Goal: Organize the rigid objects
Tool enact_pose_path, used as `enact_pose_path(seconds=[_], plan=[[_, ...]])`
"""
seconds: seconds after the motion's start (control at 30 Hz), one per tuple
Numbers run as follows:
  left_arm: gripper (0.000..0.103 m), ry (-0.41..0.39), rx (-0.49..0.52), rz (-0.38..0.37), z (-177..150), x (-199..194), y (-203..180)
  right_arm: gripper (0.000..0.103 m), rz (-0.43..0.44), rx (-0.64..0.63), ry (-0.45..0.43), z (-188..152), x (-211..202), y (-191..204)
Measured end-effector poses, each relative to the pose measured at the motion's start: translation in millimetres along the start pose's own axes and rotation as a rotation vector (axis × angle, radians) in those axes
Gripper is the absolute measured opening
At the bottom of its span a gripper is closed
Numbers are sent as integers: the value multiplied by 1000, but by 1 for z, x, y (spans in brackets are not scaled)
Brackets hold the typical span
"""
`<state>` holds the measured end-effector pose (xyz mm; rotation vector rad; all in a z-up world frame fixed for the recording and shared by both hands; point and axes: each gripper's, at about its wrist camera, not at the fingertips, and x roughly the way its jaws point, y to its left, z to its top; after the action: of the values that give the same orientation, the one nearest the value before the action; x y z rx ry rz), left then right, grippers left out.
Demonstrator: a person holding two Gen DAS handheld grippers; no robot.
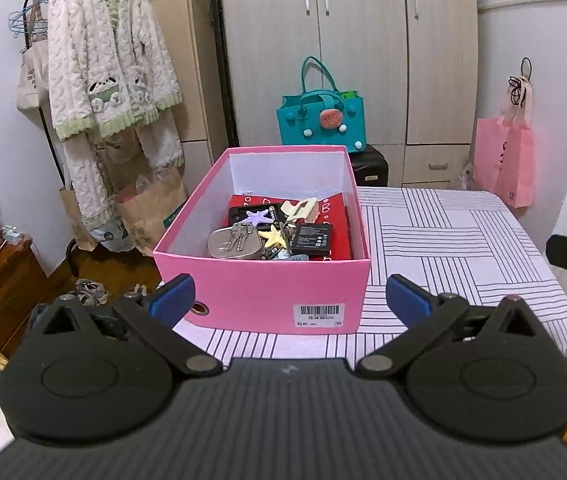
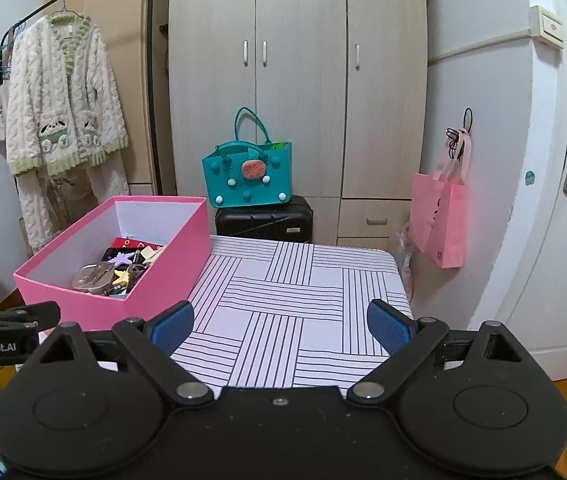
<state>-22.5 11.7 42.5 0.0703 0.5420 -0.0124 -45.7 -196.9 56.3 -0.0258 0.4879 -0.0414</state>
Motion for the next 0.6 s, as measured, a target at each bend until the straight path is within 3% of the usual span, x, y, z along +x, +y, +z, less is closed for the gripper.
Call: enact_pose_path(seconds=[0.6], plan=[[103, 15, -26, 36, -4, 10, 7, 96, -13, -14, 7, -8, 10, 3]])
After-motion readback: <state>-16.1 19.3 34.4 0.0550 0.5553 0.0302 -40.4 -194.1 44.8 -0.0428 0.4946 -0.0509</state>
